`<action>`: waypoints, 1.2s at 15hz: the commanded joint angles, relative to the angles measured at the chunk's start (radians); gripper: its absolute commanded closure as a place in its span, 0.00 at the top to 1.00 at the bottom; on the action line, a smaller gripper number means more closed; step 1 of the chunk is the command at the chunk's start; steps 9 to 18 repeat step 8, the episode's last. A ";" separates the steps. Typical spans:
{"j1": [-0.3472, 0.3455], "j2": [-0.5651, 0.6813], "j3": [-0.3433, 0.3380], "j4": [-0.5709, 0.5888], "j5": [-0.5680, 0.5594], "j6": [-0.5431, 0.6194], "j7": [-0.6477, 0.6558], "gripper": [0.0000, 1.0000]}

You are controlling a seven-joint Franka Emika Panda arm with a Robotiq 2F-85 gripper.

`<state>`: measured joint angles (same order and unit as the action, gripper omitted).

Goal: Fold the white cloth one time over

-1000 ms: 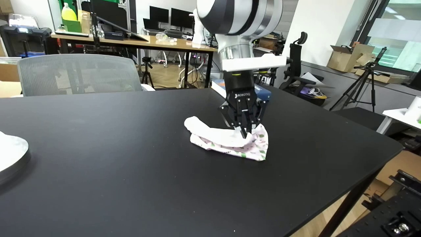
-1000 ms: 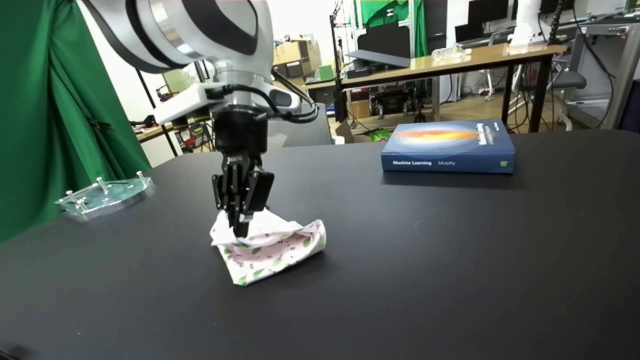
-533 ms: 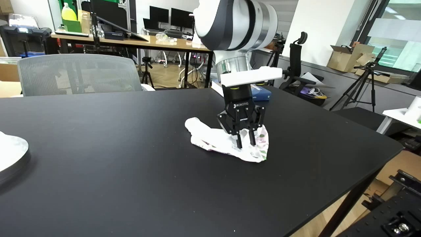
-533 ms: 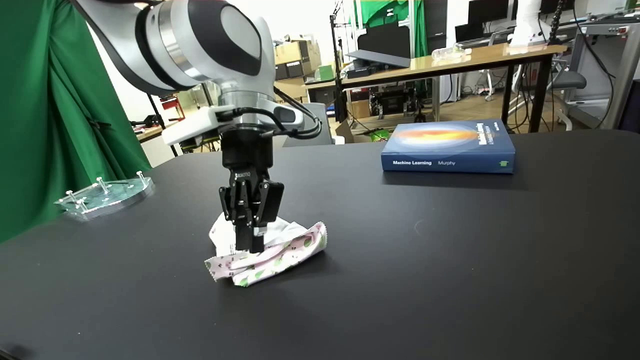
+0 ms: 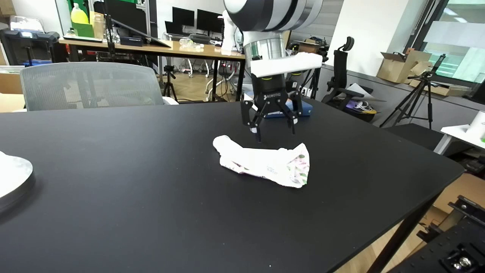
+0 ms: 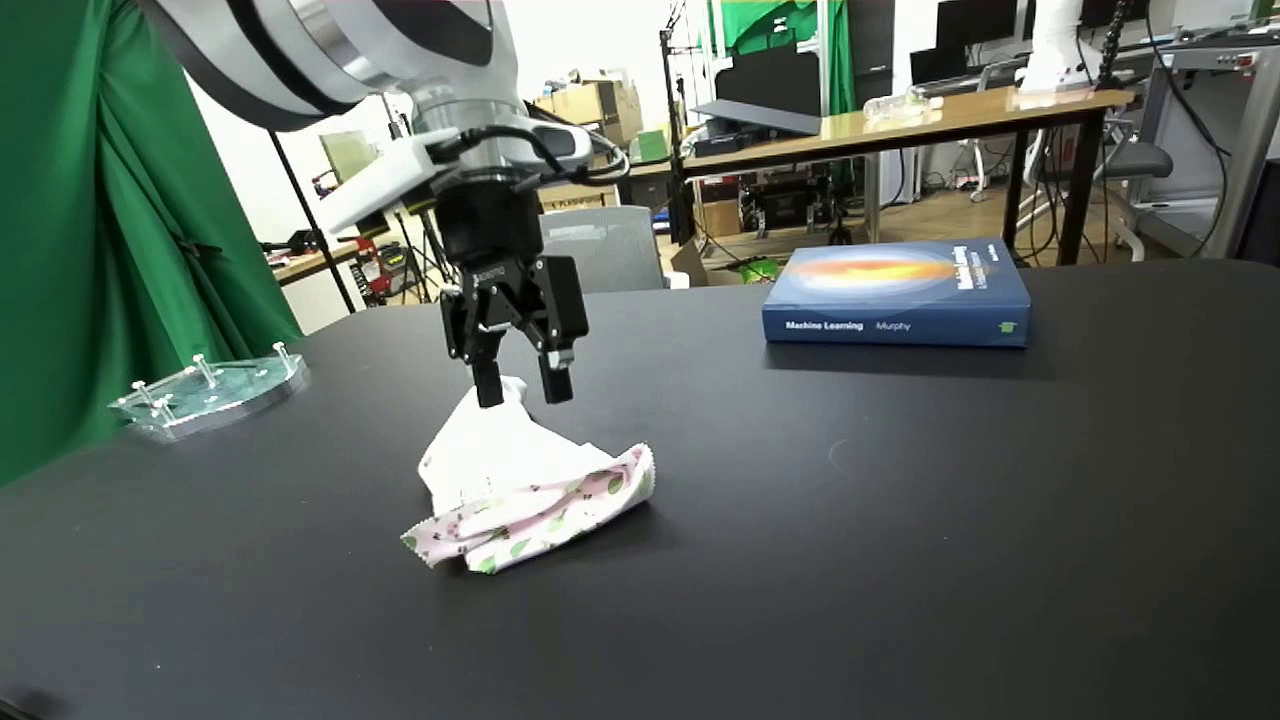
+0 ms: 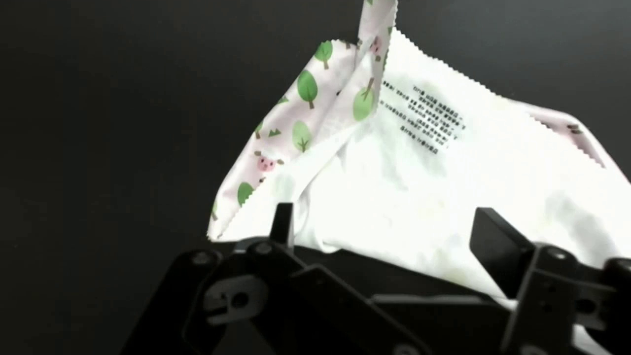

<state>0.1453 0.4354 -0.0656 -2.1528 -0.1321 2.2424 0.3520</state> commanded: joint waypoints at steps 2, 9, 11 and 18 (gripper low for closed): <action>-0.005 -0.093 -0.002 -0.055 -0.024 0.007 0.025 1.00; -0.007 -0.104 -0.014 -0.067 -0.057 0.029 0.058 1.00; -0.007 -0.104 -0.014 -0.067 -0.057 0.029 0.058 1.00; -0.007 -0.104 -0.014 -0.067 -0.057 0.029 0.058 1.00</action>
